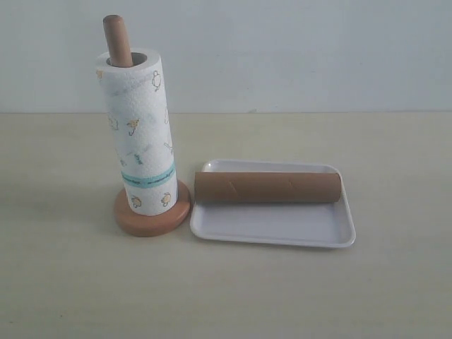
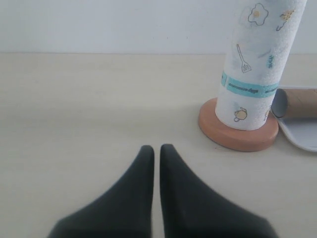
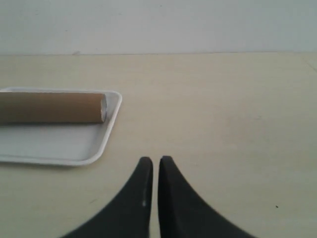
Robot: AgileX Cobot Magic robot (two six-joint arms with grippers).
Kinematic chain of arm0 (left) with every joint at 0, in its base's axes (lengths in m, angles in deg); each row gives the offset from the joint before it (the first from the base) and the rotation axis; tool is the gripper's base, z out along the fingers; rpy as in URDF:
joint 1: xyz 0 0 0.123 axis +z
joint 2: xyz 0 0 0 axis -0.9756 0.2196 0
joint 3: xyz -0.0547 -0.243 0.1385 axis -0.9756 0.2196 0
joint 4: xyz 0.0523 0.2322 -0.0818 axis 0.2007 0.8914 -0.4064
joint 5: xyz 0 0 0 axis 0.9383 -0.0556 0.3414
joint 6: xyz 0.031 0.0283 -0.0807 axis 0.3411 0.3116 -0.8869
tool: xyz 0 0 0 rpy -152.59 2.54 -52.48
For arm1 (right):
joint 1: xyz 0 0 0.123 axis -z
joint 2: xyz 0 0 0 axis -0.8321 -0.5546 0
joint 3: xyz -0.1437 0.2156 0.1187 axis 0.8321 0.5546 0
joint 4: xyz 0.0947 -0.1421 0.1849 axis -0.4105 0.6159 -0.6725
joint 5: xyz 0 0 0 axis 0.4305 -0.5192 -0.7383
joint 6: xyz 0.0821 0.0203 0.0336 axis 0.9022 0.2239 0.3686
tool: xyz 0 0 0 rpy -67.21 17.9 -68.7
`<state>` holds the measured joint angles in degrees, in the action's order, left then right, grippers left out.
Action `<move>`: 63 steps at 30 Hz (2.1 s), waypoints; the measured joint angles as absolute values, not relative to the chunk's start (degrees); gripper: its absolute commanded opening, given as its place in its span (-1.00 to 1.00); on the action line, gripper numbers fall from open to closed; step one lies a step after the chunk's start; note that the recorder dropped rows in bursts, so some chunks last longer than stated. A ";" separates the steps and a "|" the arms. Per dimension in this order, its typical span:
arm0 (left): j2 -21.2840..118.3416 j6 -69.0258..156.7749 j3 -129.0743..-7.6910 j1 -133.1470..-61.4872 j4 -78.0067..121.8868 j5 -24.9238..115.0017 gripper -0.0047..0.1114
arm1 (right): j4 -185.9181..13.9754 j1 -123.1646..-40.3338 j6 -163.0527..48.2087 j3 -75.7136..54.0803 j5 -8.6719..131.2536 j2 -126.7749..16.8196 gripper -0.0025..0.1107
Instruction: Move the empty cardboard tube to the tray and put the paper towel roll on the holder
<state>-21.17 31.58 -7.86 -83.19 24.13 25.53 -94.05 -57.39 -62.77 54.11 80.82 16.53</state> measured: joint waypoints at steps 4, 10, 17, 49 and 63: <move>-21.17 31.58 -7.86 -83.19 24.13 25.53 -0.85 | -94.05 -57.49 -62.77 54.11 81.02 16.53 -0.88; -21.17 31.58 -7.86 -83.19 24.13 25.53 -0.85 | -94.05 -55.67 -62.77 54.11 81.02 16.53 -0.88; -21.17 31.58 -7.86 -83.19 24.13 25.53 -0.85 | -94.05 -55.67 -62.67 54.11 81.02 16.53 -0.88; -21.17 31.58 -7.86 -83.19 24.13 25.53 -0.85 | -94.05 -55.67 -62.67 54.11 81.02 16.53 -0.88; -21.17 31.58 -7.86 -83.19 24.13 25.53 -0.85 | -94.05 -55.67 -62.67 54.11 81.02 16.53 -0.88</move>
<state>-21.17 31.58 -7.86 -83.19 24.13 25.53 -94.05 -55.67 -62.67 54.11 81.02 16.53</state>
